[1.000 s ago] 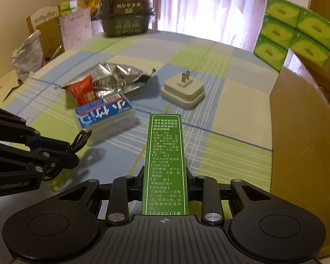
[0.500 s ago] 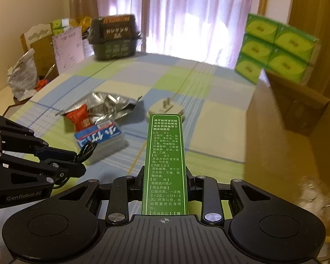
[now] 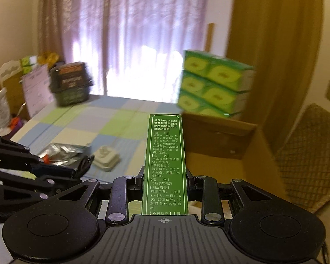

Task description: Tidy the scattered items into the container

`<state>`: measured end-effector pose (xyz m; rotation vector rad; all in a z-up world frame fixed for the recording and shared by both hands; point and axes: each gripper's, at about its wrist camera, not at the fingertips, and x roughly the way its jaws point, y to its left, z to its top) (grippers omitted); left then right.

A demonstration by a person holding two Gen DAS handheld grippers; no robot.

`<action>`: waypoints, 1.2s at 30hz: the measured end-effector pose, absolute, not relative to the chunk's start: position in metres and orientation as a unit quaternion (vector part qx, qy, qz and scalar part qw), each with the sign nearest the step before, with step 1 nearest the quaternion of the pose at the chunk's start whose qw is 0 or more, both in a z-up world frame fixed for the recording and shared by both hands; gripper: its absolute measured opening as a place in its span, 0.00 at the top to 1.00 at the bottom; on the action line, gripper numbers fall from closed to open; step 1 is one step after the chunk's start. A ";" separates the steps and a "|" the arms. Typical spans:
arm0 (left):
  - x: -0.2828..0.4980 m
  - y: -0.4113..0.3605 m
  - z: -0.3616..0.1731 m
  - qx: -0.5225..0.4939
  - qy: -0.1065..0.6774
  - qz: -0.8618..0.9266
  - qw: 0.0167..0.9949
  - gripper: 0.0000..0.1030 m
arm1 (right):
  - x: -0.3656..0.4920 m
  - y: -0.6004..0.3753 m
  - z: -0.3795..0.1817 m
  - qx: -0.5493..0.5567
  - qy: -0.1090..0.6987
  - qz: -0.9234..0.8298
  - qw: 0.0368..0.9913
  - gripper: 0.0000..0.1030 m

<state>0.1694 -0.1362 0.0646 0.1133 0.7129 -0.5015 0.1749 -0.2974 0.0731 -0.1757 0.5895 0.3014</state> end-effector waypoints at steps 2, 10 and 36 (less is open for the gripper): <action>0.172 -0.154 0.073 0.053 0.341 -0.255 0.903 0.89 | 0.175 -0.317 0.077 -0.082 0.290 0.135 0.944 0.68; 0.187 -0.224 0.084 0.047 0.339 -0.294 0.893 0.89 | 0.179 -0.375 0.078 -0.063 0.297 0.098 0.948 0.68; 0.216 -0.229 0.058 0.030 0.348 -0.262 0.900 0.69 | 0.199 -0.405 0.051 -0.037 0.318 0.094 0.943 0.68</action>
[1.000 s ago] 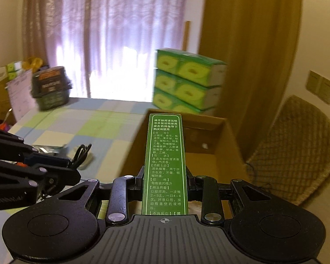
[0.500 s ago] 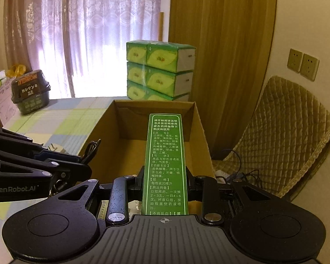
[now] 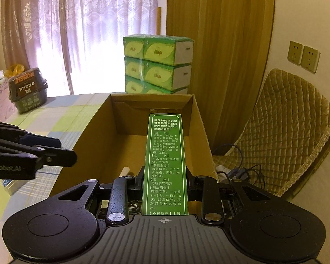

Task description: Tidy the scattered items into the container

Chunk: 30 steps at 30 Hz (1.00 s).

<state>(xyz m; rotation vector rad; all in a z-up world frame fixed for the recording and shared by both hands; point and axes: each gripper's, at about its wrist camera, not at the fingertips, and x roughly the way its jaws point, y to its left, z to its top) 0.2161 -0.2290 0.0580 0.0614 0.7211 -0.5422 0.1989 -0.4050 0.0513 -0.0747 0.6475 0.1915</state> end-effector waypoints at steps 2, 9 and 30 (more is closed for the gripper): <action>0.214 -0.225 0.059 0.032 0.347 -0.260 0.900 0.69 | 0.199 -0.402 0.052 -0.037 0.317 0.097 0.943 0.68; 0.206 -0.217 0.060 0.040 0.344 -0.255 0.903 0.68 | 0.201 -0.392 0.053 -0.038 0.315 0.111 0.942 0.68; 0.198 -0.188 0.055 0.033 0.347 -0.233 0.908 0.68 | 0.201 -0.386 0.053 -0.042 0.298 0.111 0.947 0.68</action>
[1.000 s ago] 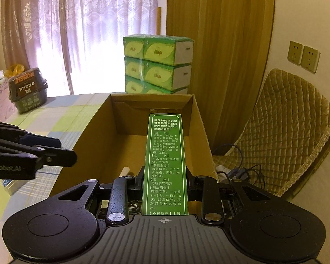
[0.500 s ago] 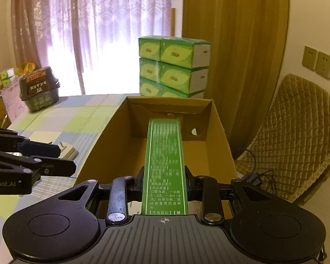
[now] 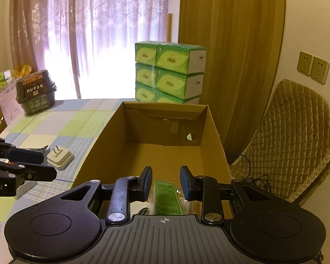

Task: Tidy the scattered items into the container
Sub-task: 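Move both tools back from the cardboard box to the items on the table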

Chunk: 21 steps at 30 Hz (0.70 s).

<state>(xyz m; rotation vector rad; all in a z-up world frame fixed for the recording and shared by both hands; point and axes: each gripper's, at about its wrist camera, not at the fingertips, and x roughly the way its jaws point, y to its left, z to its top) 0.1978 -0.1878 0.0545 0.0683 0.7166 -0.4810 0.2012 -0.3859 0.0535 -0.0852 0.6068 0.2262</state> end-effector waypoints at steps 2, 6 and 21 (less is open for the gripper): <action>0.196 -0.184 0.054 0.033 0.348 -0.230 0.908 0.68 | 0.199 -0.385 0.054 -0.038 0.295 0.110 0.948 0.23; 0.192 -0.175 0.052 0.033 0.351 -0.223 0.909 0.68 | 0.193 -0.383 0.058 -0.037 0.285 0.116 0.951 0.13; 0.154 -0.067 0.033 0.039 0.372 -0.127 0.919 0.41 | 0.166 -0.317 0.077 -0.028 0.265 0.187 0.946 0.13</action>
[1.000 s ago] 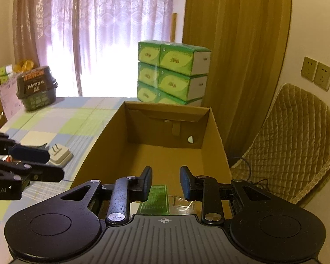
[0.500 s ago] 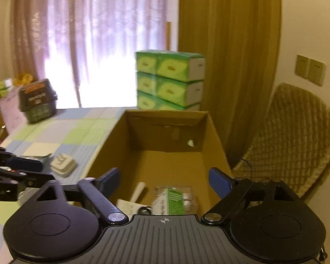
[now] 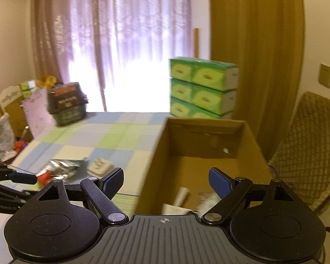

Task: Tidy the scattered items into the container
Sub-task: 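Move both tools back from the cardboard box to the items on the table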

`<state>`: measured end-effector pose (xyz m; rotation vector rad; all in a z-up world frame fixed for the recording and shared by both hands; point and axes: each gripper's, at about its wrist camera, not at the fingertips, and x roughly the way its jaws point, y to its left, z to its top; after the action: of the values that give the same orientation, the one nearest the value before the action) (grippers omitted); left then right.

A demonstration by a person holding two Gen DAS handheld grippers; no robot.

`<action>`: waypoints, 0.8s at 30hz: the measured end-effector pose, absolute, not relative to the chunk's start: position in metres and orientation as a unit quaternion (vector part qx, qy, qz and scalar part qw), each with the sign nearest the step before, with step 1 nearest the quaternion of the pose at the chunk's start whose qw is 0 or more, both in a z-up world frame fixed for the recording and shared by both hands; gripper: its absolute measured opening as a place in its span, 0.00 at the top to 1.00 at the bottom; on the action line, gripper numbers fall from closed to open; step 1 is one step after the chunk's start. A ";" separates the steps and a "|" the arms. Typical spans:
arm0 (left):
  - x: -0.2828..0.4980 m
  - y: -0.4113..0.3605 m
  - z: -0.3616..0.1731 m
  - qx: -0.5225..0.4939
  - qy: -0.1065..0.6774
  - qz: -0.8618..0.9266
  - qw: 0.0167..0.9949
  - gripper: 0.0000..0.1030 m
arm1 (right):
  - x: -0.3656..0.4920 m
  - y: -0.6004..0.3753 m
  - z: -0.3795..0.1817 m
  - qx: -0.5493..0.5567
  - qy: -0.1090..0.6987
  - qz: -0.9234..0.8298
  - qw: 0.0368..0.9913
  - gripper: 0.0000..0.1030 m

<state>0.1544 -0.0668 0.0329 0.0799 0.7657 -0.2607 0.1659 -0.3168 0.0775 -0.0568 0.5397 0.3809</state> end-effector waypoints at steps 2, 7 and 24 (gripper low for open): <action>0.149 -0.045 0.029 0.040 0.377 -0.108 0.919 0.37 | 0.161 -0.300 0.079 -0.030 0.262 0.206 0.942 0.13; 0.136 0.002 0.019 0.043 0.386 -0.067 0.919 0.24 | 0.152 -0.260 0.078 -0.039 0.262 0.248 0.932 0.13; 0.136 0.054 -0.026 0.043 0.418 -0.072 0.905 0.09 | 0.155 -0.183 0.004 -0.083 0.322 0.297 0.895 0.13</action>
<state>0.1357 0.0539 -0.0264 0.0880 0.8630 -0.1486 0.1553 -0.1832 0.0039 -0.1730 0.6673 0.6166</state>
